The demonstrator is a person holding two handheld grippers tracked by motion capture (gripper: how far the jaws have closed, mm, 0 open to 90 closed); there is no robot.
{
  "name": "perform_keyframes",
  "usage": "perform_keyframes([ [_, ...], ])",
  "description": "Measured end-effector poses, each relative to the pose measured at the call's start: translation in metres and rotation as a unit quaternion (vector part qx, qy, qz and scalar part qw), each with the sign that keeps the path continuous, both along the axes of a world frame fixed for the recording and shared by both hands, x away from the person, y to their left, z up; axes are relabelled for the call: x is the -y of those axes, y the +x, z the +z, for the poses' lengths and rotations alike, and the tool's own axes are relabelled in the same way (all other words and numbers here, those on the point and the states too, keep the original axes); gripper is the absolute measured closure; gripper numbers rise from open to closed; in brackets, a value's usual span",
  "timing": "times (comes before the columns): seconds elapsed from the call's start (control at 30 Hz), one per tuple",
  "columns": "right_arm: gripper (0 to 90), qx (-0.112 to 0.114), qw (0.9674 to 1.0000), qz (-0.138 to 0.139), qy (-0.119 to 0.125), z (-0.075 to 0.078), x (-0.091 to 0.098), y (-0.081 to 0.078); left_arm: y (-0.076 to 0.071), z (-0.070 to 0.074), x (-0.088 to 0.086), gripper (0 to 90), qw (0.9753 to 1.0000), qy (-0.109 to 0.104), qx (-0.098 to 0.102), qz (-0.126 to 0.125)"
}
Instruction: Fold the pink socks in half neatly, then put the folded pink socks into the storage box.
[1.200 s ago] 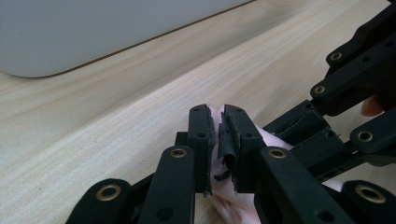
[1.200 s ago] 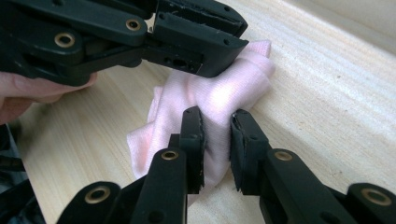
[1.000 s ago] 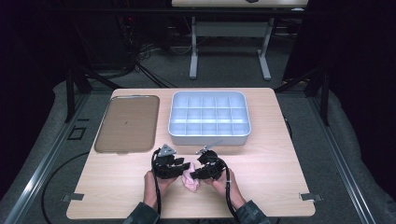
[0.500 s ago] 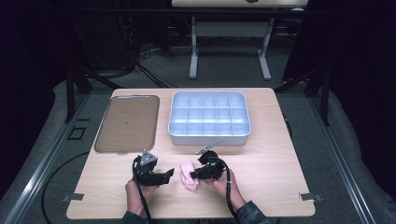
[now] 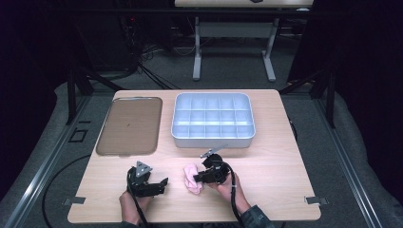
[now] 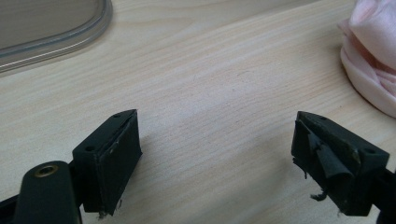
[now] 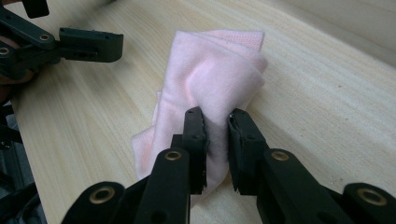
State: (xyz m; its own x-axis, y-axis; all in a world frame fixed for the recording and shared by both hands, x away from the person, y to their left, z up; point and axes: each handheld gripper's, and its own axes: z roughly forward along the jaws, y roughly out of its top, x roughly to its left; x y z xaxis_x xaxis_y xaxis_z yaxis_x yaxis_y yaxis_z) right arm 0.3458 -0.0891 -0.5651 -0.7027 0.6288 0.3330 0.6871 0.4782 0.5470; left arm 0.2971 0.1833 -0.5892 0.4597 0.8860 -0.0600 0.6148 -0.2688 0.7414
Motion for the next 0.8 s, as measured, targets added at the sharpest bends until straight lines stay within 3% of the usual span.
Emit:
perform_keyframes([
  [0.13,78.8,-0.001,0.9999,-0.002,0.011,0.001,0.002,-0.001,-0.001,-0.001,0.000,15.3,1.0000,-0.001,0.005,0.000],
  [0.2,78.9,-0.017,0.9990,0.017,0.037,0.004,0.007,0.001,-0.001,-0.001,0.000,15.2,1.0000,0.000,0.006,0.000],
  [0.23,78.9,0.003,0.9998,-0.004,0.019,0.005,0.006,-0.001,-0.001,-0.001,0.001,15.2,1.0000,0.002,0.007,-0.002],
  [0.53,79.0,0.013,0.9989,-0.027,0.035,0.014,0.018,0.005,0.000,-0.001,0.001,15.3,1.0000,0.002,0.007,-0.004],
  [0.8,79.0,0.019,0.9986,-0.043,0.024,0.019,0.030,0.013,0.000,-0.001,0.003,15.1,0.9999,0.011,0.008,-0.005],
])
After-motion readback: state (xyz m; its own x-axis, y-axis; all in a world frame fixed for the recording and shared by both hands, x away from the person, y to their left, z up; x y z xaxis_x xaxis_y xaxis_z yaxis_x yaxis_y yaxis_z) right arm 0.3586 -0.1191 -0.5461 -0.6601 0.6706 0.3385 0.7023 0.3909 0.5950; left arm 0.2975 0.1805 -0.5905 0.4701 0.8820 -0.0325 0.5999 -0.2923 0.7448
